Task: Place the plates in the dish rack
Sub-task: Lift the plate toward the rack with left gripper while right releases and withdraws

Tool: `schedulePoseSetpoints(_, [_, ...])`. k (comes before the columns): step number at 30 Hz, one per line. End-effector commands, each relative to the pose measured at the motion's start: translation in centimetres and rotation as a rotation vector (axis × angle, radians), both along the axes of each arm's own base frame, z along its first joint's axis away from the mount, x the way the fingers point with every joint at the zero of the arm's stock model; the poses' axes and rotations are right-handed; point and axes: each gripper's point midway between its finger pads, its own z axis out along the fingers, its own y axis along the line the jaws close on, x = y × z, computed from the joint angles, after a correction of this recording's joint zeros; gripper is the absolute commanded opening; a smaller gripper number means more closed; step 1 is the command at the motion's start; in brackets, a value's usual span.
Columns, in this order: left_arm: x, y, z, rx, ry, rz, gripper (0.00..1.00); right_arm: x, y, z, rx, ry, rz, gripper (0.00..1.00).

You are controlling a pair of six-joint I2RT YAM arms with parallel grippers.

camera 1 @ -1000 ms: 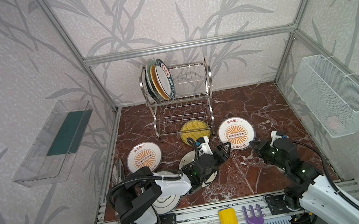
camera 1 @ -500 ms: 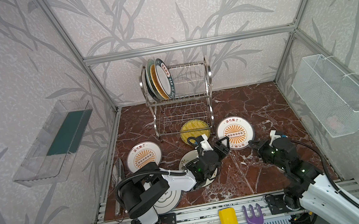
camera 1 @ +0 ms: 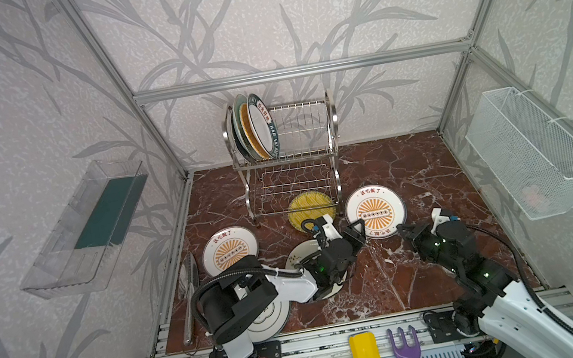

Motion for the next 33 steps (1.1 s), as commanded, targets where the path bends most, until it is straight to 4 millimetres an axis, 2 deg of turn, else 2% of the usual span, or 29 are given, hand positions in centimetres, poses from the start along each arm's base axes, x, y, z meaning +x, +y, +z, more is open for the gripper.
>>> schedulePoseSetpoints(1, [0.9,-0.1,0.9,-0.059,-0.010,0.042,0.13,0.1,0.6,2.1,0.045,-0.065,0.022,0.00])
schedulePoseSetpoints(4, [0.8,-0.1,1.2,-0.088,-0.014,0.039,0.00,0.0,0.9,2.2,0.035,-0.072,0.043,0.01])
schedulePoseSetpoints(5, [0.7,0.0,1.5,-0.094,-0.020,0.035,0.00,0.0,0.9,2.2,0.020,-0.080,0.052,0.15])
schedulePoseSetpoints(8, [0.3,0.7,2.3,-0.056,-0.042,0.032,0.00,0.0,0.1,1.9,-0.093,-0.092,0.047,0.69])
schedulePoseSetpoints(10, [-0.2,1.7,2.6,0.001,-0.054,0.034,0.00,0.3,-0.6,2.0,-0.171,-0.124,0.035,0.94])
schedulePoseSetpoints(11, [-0.5,2.4,2.8,0.034,-0.060,0.035,0.00,0.5,-0.8,2.7,-0.221,-0.160,0.043,0.99])
schedulePoseSetpoints(15, [-1.7,5.0,3.6,0.153,-0.092,0.026,0.00,1.3,-0.2,5.9,-0.390,-0.283,0.130,0.99])
schedulePoseSetpoints(17, [-2.5,6.7,4.1,0.252,-0.097,0.016,0.00,1.7,1.5,8.0,-0.413,-0.411,0.212,0.99])
schedulePoseSetpoints(22, [-4.4,11.0,8.3,0.452,-0.174,-0.007,0.00,0.8,5.3,12.5,-0.478,-0.735,0.422,0.99])
schedulePoseSetpoints(24, [-5.0,12.9,10.0,0.544,-0.187,-0.005,0.00,0.1,6.3,13.5,-0.484,-0.834,0.477,0.99])
schedulePoseSetpoints(28, [-6.0,15.9,15.1,0.654,-0.261,0.001,0.00,-1.5,7.5,14.4,-0.485,-1.015,0.544,0.99])
schedulePoseSetpoints(33, [-6.1,19.0,20.0,0.751,-0.331,0.080,0.00,-3.5,7.6,14.7,-0.473,-1.191,0.524,0.99])
